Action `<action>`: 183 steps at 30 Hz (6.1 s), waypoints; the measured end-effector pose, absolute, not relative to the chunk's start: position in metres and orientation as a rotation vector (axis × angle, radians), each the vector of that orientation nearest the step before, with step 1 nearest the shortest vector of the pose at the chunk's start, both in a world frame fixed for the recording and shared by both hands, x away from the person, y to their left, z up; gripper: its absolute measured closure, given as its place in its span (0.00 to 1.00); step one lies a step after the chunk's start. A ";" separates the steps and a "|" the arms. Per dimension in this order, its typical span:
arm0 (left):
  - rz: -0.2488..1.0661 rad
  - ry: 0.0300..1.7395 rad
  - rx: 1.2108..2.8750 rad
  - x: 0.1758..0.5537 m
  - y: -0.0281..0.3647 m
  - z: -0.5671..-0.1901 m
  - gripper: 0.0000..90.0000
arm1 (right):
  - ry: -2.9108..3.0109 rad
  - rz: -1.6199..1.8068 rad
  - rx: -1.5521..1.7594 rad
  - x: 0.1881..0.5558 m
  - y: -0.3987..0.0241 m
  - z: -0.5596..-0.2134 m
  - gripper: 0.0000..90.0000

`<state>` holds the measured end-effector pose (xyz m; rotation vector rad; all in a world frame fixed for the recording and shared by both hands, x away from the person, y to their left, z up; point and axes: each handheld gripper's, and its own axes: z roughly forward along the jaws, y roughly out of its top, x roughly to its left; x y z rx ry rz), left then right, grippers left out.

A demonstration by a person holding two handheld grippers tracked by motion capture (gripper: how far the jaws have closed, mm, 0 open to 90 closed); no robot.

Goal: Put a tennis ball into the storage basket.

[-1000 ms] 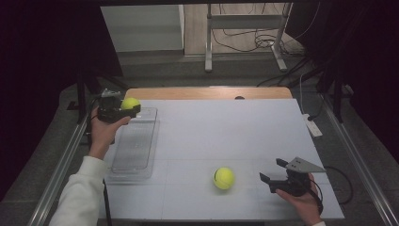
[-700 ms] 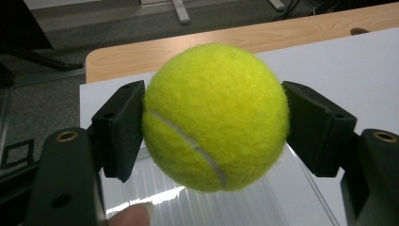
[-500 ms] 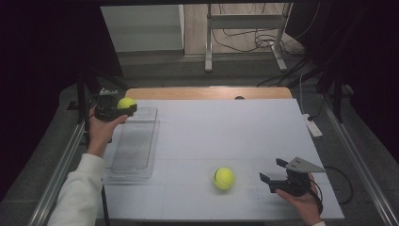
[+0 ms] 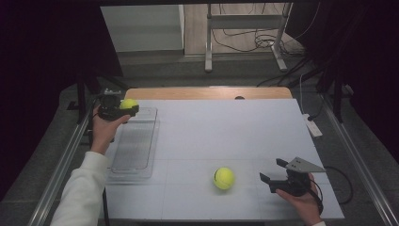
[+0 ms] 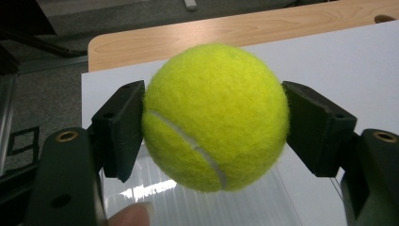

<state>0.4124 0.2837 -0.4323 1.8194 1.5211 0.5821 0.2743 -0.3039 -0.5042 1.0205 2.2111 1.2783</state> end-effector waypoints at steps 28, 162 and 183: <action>0.551 1.598 1.882 0.423 0.288 -0.449 0.31 | 2.213 1.275 1.023 0.275 -0.304 -0.504 0.13; 0.431 1.291 1.914 0.366 0.255 -0.445 0.18 | 2.211 1.286 1.035 0.274 -0.307 -0.505 0.13; 0.373 1.157 1.934 0.344 0.231 -0.438 0.18 | 2.207 1.276 1.034 0.274 -0.307 -0.505 0.13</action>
